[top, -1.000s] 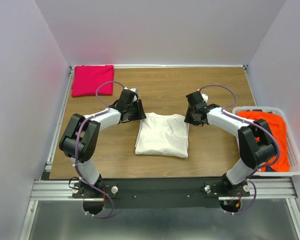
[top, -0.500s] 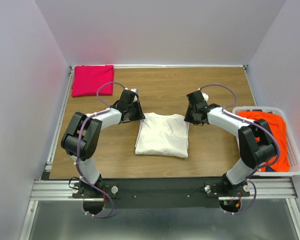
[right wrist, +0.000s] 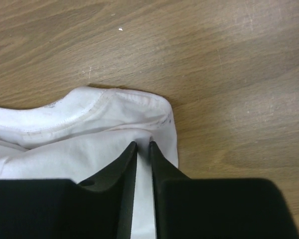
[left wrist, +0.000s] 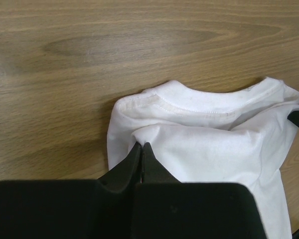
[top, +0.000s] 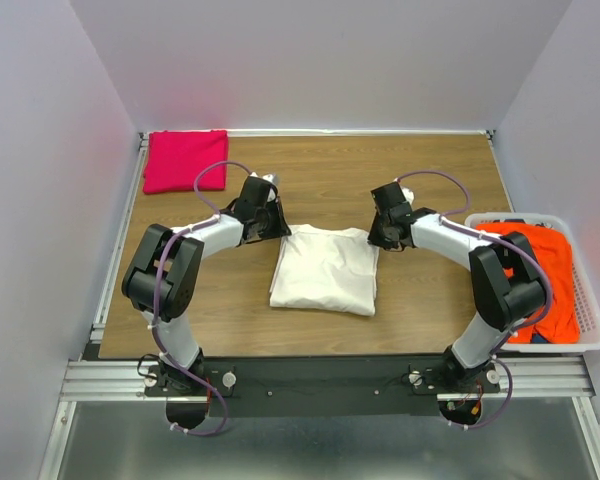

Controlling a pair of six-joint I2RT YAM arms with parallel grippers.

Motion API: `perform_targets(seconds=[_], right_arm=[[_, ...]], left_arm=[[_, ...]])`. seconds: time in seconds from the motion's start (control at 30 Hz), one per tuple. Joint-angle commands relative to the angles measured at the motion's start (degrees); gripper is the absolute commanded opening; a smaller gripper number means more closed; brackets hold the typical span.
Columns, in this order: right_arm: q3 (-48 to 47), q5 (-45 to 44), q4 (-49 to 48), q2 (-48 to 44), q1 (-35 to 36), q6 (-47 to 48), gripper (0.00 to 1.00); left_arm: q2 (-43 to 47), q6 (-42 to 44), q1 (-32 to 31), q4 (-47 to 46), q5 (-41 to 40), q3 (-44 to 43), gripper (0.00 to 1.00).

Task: Fold and stack the t-shirts
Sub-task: Fold the tshirt

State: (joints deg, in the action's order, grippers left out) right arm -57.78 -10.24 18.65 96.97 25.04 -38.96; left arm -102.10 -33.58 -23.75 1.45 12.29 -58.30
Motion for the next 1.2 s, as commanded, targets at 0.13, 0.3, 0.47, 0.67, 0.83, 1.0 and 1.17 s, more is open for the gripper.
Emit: perform_targets(seconds=[0.13, 0.3, 0.47, 0.67, 0.83, 1.0, 1.17], right_arm=[[0.4, -2.5, -1.9, -4.5, -0.3, -1.2, 0.02], [1.2, -4.1, -1.6, -9.7, -0.4, -0.3, 0.00], [0.3, -5.2, -1.5, -10.3, -0.9, 0.1, 0.00], [-4.4, -5.7, -1.7, -3.1, -4.5, 2.2, 0.00], [-10.3, -3.6, -6.0, 4.4, -6.8, 4.4, 0.00], [-16.1, -1.9, -6.8, 11.6, -7.6, 6.1, 0.05], [-19.9, -0.6, -6.7, 14.4, -9.9, 7.2, 0.27]], left_arm=[[4.8, 1.9, -0.2, 0.8, 0.3, -1.8, 0.00], [7.5, 3.3, 0.0, 3.4, -0.4, -2.9, 0.00], [7.7, 3.7, 0.5, 4.5, -0.3, -4.1, 0.00], [4.3, 3.7, 2.7, 4.3, -1.4, -7.7, 0.00], [-5.1, 3.1, 4.9, 2.9, -1.8, -13.1, 0.00], [-11.4, 2.3, 6.3, 1.5, -1.0, -18.1, 0.01], [-12.1, 2.4, 7.2, 2.8, -2.0, -22.9, 0.42]])
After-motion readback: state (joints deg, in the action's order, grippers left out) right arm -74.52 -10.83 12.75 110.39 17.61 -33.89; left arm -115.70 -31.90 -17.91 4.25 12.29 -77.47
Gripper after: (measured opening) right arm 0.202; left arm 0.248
